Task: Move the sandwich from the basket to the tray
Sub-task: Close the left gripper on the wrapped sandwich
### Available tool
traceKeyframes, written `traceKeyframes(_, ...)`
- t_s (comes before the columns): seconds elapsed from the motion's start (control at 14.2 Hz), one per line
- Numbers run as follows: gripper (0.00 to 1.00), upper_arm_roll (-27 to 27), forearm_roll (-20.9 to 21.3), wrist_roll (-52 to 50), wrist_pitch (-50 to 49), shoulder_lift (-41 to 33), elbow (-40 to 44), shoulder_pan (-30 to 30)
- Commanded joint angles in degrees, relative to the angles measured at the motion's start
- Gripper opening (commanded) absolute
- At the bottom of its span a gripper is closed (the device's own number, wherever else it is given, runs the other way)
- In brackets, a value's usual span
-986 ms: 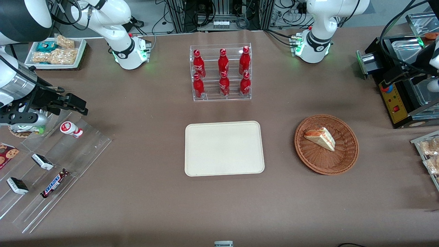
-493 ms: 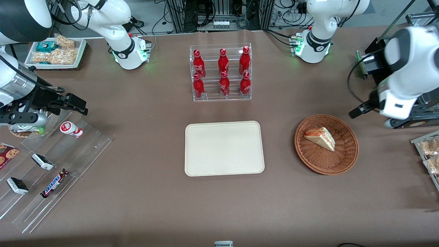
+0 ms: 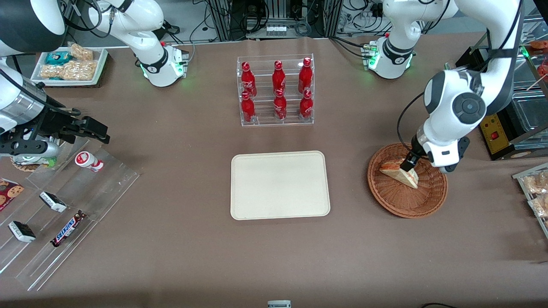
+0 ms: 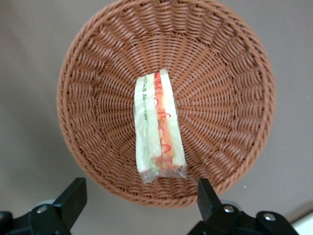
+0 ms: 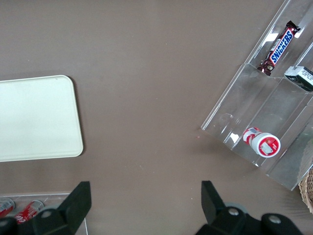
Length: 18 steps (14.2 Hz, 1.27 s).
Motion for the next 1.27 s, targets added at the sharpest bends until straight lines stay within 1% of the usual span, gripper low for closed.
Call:
traceKeyframes(0.0,1.0,0.01,1.31,-1.65,2.34,1.52,-1.43,0.16)
traceKeyframes(0.07,1.0,0.01,1.31,-1.73,3.48,1.69,-2.05,0.34)
traceKeyframes(0.28,1.0,0.1,1.22,-3.22,7.88,5.2,-2.49,0.43)
traceKeyframes(0.35,0.96,0.01,1.3,-3.23,7.97,5.38,-2.41,0.43)
traceKeyframes(0.42,0.71,0.1,1.22,-3.23,7.97,5.47,-1.97,0.43)
traceKeyframes(0.49,0.44,0.19,1.22,-3.23,7.97,5.99,-1.36,0.51)
traceKeyframes(0.56,0.23,0.19,1.3,-3.23,7.89,6.87,-0.74,0.52)
traceKeyframes(0.63,0.08,0.27,1.31,-3.23,7.88,7.05,-0.39,0.52)
traceKeyframes(0.7,0.02,0.28,1.31,-3.14,7.62,7.05,0.49,0.52)
traceKeyframes(0.85,0.0,0.28,1.39,-2.88,5.44,6.44,3.38,0.52)
traceKeyframes(0.92,0.0,0.19,2.61,-2.36,-0.06,5.66,6.53,0.17)
traceKeyframes(0.99,0.0,-0.33,5.32,-2.18,-6.99,5.39,10.82,-0.01)
traceKeyframes(1.06,0.0,-2.95,6.65,-1.39,-15.15,5.38,16.96,-0.1)
traceKeyframes(1.13,0.0,-6.2,6.58,-0.86,-21.84,6.17,24.15,-0.1)
traceKeyframes(1.2,0.01,-9.1,6.49,-1.03,-26.26,7.92,29.53,-0.1)
